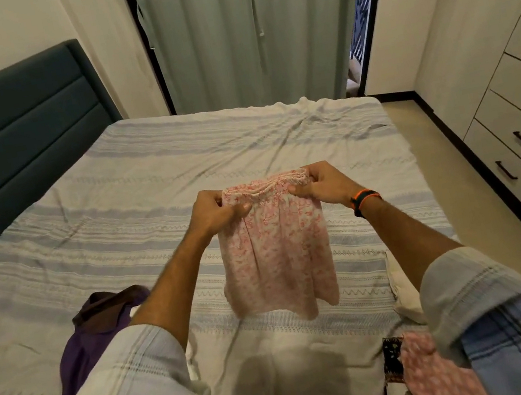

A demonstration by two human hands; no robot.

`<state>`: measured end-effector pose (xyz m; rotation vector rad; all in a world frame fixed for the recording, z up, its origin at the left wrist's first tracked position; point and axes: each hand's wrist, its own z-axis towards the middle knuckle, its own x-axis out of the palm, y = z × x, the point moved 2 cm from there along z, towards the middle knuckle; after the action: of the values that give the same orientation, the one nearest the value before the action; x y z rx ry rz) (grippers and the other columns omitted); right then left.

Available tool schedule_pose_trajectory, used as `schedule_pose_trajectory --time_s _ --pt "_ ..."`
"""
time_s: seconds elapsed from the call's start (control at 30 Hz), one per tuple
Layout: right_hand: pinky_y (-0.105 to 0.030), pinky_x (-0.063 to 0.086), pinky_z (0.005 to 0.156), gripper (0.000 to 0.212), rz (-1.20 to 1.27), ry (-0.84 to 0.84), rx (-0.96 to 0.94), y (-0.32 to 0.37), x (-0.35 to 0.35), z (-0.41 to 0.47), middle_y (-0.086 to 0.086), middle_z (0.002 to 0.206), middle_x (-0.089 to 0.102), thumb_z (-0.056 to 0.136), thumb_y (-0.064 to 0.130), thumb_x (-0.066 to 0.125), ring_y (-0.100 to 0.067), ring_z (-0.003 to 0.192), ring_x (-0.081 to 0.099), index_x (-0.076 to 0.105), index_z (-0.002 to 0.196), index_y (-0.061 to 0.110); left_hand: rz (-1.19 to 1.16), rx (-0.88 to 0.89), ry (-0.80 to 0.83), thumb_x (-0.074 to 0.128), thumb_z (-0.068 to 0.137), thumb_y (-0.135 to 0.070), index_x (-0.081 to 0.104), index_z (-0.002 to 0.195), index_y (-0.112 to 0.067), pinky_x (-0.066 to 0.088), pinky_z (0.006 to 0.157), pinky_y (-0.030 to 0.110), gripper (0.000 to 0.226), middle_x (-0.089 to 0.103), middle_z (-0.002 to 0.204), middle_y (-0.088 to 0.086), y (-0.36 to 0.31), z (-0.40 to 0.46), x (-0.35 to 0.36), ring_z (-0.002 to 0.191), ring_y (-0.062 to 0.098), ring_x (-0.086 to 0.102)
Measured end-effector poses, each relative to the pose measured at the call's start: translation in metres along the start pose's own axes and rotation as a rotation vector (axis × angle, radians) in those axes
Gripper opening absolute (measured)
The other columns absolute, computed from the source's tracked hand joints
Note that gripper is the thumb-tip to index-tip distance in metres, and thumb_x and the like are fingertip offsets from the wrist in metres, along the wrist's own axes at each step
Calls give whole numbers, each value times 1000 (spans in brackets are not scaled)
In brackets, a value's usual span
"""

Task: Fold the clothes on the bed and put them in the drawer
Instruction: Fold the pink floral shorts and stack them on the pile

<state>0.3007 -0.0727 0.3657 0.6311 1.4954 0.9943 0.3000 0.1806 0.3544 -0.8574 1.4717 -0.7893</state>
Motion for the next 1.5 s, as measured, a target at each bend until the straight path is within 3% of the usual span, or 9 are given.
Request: schedule_pose_trajectory --time_s 0.17,0.47,0.67,0.83,1.03,1.13,1.33,1.43,1.5 --pt "-24 31 55 48 -213 -98 45 -11 5 -4 0 61 45 88 46 70 -12 57 41 44 63 13 298 77 -66 84 71 -42 75 85 -7 56 67 38 39 73 80 6 -6 -7 4 73 20 67" --pt "-29 56 59 33 332 96 291 -33 24 -26 -5 75 61 88 37 72 -25 81 75 49 75 17 304 -12 60 78 73 -52 75 103 -20 57 82 38 44 74 98 0 19 -13 4 88 19 68" --pt "-28 57 60 35 317 186 341 -41 23 -34 -14 82 68 83 37 76 -23 77 75 58 90 9 231 -184 378 77 79 -42 68 97 9 26 42 20 55 56 72 11 28 -24 -6 49 13 36" --pt "-31 61 63 38 296 207 393 -47 23 -26 -17 90 73 83 35 77 -24 77 75 65 98 3 99 -344 540 74 78 -32 60 105 -6 47 43 16 39 72 97 25 29 -21 -2 63 14 72" --pt "-39 62 74 46 228 117 440 -56 34 6 -21 102 74 90 31 72 -30 88 74 65 114 -7 163 -290 261 73 87 -22 70 103 5 62 69 35 31 73 96 18 38 13 15 79 25 73" --pt "-40 59 73 35 167 7 392 -55 32 31 -23 88 68 91 27 70 -36 81 68 67 89 -8 323 -175 142 72 88 -28 71 101 0 56 84 38 31 71 101 12 30 30 16 92 27 66" --pt "-24 33 53 47 132 -144 168 -36 14 72 0 62 30 92 26 69 -13 58 33 32 64 18 310 -17 -34 64 92 -15 63 84 -7 36 58 29 11 57 75 2 4 65 4 75 22 54" --pt "-42 43 63 38 128 -196 95 -31 9 89 -11 70 54 89 36 70 -13 68 48 51 71 7 282 73 -101 60 93 -9 68 105 -8 40 74 24 14 62 88 -1 -8 76 -1 86 19 56" --pt "-34 48 70 23 154 -214 66 -29 10 92 -1 82 64 90 29 69 -11 76 56 64 85 8 224 137 -125 61 92 -8 68 117 -12 41 80 22 26 65 99 -4 -9 76 -1 91 13 56"
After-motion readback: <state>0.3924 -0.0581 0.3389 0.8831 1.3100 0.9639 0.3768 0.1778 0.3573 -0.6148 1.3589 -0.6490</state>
